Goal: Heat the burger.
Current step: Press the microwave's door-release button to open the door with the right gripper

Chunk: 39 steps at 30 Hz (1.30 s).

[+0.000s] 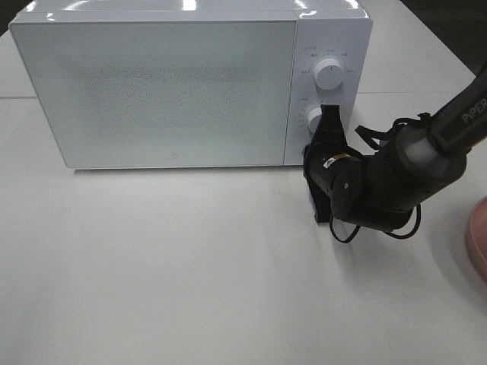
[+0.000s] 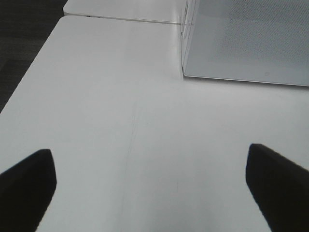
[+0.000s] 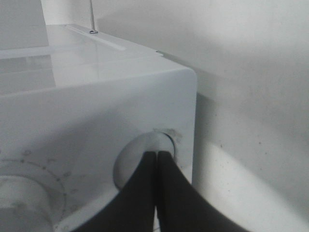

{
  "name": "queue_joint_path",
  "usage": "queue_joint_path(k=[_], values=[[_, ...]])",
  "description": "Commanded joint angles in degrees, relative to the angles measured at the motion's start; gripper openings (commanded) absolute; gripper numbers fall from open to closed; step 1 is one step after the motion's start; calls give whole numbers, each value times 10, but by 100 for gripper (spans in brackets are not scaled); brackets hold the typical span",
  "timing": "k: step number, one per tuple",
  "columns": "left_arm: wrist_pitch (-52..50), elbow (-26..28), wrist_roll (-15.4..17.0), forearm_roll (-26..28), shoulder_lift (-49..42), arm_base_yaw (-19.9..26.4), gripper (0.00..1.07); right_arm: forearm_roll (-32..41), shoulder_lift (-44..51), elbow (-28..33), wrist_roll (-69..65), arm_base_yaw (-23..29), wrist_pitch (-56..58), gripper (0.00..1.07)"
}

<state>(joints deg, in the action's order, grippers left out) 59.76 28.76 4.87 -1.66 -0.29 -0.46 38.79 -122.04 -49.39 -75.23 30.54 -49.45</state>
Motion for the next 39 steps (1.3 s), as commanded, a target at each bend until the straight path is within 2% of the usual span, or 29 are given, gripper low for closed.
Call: queue_joint_path(k=[1,18,22,39], values=[[-5,-1,-1,-2,-13,1,100,-5,-7,-18,-4,-2,-21,0],[-5,-1,-1,-2,-13,1,100,2,-13,-61,12,-10,-107,0],[-5,-1,-1,-2,-13,1,100,-6,-13,-89,32,-22,-138,0],[-5,-1,-1,-2,-13,1,100,-7,-13,-97,44,-22,-128,0]])
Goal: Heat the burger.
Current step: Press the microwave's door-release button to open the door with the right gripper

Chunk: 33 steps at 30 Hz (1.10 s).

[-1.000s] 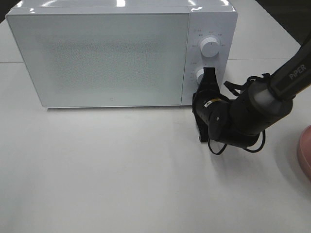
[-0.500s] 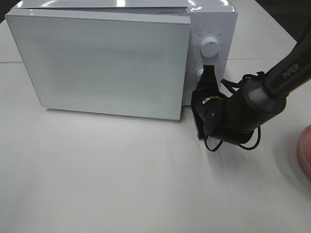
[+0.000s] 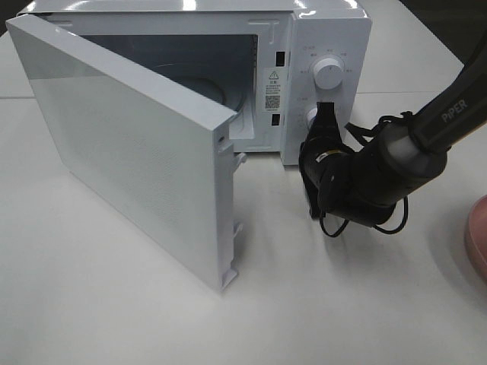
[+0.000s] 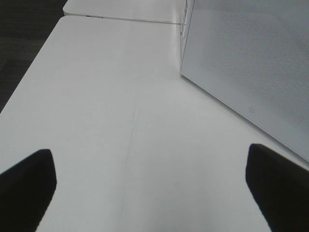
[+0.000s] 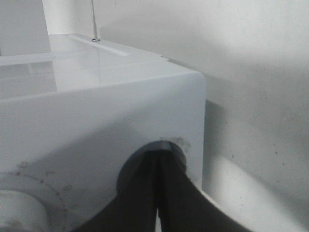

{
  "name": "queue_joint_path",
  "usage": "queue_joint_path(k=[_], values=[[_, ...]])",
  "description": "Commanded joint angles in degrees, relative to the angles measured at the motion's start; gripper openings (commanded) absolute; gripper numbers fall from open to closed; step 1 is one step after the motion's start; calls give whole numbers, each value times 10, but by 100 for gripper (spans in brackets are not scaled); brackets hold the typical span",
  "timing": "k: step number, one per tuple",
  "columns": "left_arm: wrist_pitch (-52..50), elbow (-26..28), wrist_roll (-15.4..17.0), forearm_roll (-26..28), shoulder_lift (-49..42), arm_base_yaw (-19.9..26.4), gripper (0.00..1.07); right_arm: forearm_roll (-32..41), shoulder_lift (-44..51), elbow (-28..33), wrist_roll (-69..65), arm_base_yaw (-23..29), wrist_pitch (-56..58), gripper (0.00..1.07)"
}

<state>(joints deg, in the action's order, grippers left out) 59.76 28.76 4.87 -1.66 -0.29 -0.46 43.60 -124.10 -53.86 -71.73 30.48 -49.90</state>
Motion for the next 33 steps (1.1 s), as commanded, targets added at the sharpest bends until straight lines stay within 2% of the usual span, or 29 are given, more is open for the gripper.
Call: queue_joint_path(k=[1,19,24,33], values=[[-5,-1,-1,-2,-13,1,100,-55,8,-52,9,-22,-121,0],[-5,-1,-1,-2,-13,1,100,-57,28,-29,8,-20,-58,0],[-5,-1,-1,-2,-13,1,100,-59,49,-3,12,-20,-48,0],[-5,-1,-1,-2,-13,1,100,-78,81,57,19,-20,46,0]])
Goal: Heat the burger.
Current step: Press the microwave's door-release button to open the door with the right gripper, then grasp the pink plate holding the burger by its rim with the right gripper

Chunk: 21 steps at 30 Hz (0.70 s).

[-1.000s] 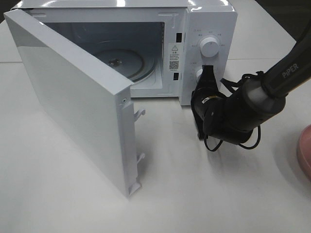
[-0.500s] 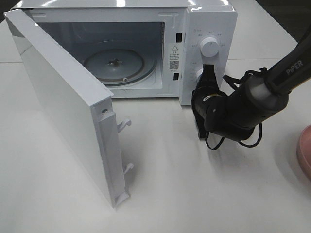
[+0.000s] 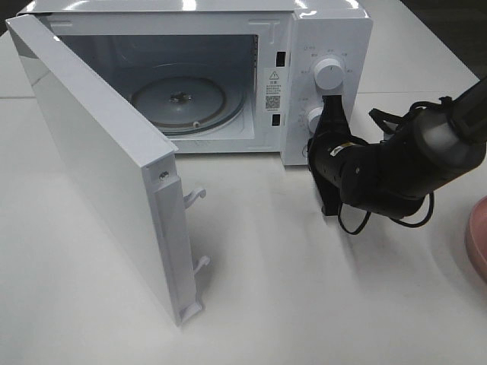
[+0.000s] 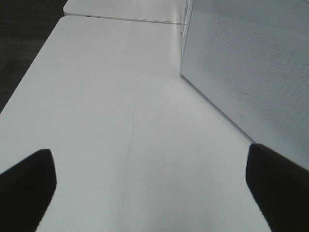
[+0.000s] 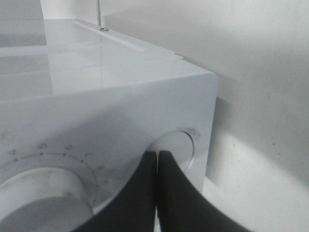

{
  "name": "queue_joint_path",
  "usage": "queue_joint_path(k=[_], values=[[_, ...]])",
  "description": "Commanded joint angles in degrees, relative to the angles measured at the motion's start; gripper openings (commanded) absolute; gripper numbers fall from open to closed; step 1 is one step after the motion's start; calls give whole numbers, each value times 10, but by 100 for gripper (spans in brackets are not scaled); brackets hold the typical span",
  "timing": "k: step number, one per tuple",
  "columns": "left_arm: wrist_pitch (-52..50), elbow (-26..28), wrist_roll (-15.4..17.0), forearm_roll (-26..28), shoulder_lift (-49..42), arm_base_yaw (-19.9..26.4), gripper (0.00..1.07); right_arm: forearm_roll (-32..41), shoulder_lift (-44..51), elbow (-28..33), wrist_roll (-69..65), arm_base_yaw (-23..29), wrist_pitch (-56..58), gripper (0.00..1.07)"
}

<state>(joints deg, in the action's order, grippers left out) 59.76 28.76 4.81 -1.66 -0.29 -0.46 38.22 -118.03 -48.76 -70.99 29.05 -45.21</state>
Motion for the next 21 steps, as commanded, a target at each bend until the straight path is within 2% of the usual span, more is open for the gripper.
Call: queue_joint_path(k=[1,13,19,21], values=[[-5,-1,-1,-2,-13,1,100,-24,21,6,12,-6,-1,0],[-5,-1,-1,-2,-13,1,100,-26,107,51,99,-6,119,0],[-5,-1,-1,-2,-13,1,100,-27,157,54,230,-7,221,0],[-5,-1,-1,-2,-13,1,100,-27,185,54,335,-7,282,0]])
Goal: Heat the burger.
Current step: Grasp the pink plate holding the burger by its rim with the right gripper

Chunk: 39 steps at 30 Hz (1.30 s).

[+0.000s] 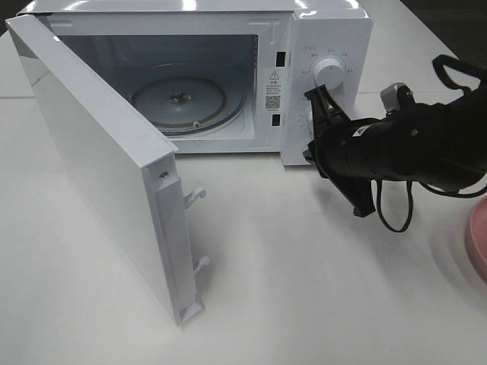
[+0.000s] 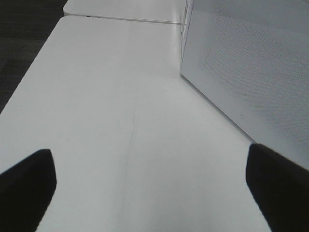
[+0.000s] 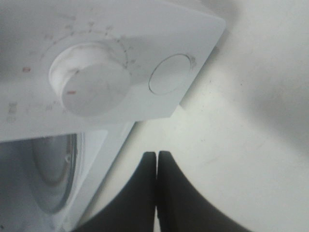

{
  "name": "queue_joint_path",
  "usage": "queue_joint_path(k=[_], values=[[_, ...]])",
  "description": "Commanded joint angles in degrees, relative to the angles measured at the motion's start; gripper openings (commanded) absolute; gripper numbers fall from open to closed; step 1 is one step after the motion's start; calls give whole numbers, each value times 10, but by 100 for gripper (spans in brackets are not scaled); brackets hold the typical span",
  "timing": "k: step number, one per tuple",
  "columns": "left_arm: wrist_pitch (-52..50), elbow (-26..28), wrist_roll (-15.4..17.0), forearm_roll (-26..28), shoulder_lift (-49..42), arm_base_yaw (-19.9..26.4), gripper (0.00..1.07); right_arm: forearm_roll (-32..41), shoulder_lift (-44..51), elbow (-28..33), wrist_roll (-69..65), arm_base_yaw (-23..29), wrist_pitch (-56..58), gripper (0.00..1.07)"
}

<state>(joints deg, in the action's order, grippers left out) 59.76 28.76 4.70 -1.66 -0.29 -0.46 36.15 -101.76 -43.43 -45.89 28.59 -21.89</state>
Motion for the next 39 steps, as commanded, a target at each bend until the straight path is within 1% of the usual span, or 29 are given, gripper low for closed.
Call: queue_joint_path(k=[1,2,3,5,6,8,11,13,16,18,19,20,21,22,23,24,26,29,31,32,34,35,36,38,39], values=[[-5,-1,1,-2,-13,1,100,-6,22,1,84,-3,49,0],[-5,-1,1,-2,-13,1,100,-6,30,1,114,-3,68,0],[-5,-1,1,-2,-13,1,100,-6,30,1,114,-3,68,0],[-5,-1,1,-2,-13,1,100,-6,49,1,195,-15,135,0],[-5,-1,1,-2,-13,1,100,-6,49,1,195,-15,135,0],[-5,-1,1,-2,-13,1,100,-6,72,1,304,-41,214,0],[-5,-1,1,-2,-13,1,100,-6,78,1,327,-48,237,0],[-5,-1,1,-2,-13,1,100,-6,100,1,392,-70,319,1],[-5,-1,1,-2,-13,1,100,-7,106,0,410,-77,337,1],[-5,-1,1,-2,-13,1,100,-38,123,-8,466,-100,410,2],[-5,-1,1,-2,-13,1,100,-38,123,-8,466,-100,410,2],[-5,-1,1,-2,-13,1,100,-78,130,-18,469,-108,452,2],[-5,-1,1,-2,-13,1,100,-78,130,-18,469,-108,452,2],[-5,-1,1,-2,-13,1,100,-100,134,-23,469,-110,470,3],[-5,-1,1,-2,-13,1,100,-143,143,-34,469,-111,501,3],[-5,-1,1,-2,-13,1,100,-143,143,-34,469,-111,501,3],[-5,-1,1,-2,-13,1,100,-203,153,-53,469,-111,547,4],[-5,-1,1,-2,-13,1,100,-223,156,-58,469,-111,566,4],[-5,-1,1,-2,-13,1,100,-281,164,-75,469,-111,634,4],[-5,-1,1,-2,-13,1,100,-281,164,-75,469,-111,634,4],[-5,-1,1,-2,-13,1,100,-303,164,-80,469,-113,686,5],[-5,-1,1,-2,-13,1,100,-303,164,-80,469,-113,686,5],[-5,-1,1,-2,-13,1,100,-307,164,-80,471,-123,719,5],[-5,-1,1,-2,-13,1,100,-311,164,-80,472,-130,732,6],[-5,-1,1,-2,-13,1,100,-322,164,-80,472,-144,746,7]])
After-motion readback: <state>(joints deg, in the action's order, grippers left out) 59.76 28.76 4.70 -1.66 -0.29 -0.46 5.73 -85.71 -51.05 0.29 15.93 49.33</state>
